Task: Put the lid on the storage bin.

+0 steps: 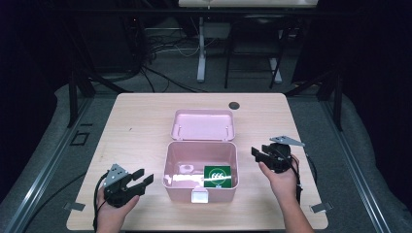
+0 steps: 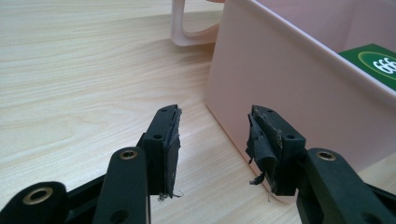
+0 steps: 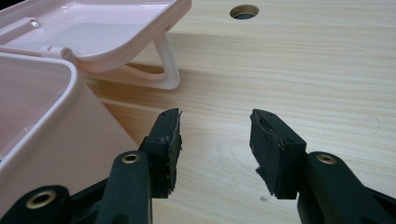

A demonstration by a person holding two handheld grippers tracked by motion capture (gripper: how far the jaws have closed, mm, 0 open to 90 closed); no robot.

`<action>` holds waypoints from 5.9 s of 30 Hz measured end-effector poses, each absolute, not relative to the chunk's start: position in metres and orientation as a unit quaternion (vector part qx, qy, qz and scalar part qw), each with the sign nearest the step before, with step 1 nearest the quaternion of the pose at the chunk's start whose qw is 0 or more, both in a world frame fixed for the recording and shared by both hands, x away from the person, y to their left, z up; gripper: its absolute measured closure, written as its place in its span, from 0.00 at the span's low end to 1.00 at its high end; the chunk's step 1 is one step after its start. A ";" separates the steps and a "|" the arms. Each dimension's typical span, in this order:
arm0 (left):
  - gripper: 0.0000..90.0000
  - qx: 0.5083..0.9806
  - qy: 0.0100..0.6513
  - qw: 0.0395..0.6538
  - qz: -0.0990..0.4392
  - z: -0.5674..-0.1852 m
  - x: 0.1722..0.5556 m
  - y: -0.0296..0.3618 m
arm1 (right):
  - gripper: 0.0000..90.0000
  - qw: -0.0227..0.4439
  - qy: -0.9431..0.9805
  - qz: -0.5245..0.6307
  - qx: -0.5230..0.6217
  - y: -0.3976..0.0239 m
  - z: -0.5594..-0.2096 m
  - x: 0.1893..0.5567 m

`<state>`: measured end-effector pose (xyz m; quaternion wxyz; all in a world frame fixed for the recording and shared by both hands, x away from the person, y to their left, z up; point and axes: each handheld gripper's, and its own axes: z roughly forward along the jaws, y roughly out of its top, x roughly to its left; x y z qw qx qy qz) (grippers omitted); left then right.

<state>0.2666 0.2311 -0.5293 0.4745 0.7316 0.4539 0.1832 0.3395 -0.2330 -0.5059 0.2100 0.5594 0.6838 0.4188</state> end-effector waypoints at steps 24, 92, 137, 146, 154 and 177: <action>0.67 0.744 0.406 0.504 0.165 -0.492 0.274 0.204 | 0.62 0.170 0.712 0.431 0.528 -0.197 -0.460 0.371; 0.79 0.761 0.390 0.496 0.149 -0.495 0.266 0.187 | 0.93 0.097 0.700 0.296 0.643 -0.154 -0.470 0.493; 0.79 0.759 0.392 0.497 0.154 -0.496 0.266 0.185 | 0.97 0.173 0.691 0.394 0.581 -0.162 -0.412 0.445; 0.79 0.758 0.393 0.497 0.153 -0.496 0.266 0.185 | 0.97 0.195 0.692 0.412 0.560 -0.163 -0.405 0.430; 0.79 0.758 0.395 0.497 0.153 -0.496 0.266 0.185 | 0.97 0.202 0.692 0.425 0.547 -0.165 -0.401 0.419; 0.79 0.757 0.396 0.496 0.154 -0.496 0.265 0.185 | 0.97 0.244 0.693 0.456 0.502 -0.167 -0.399 0.383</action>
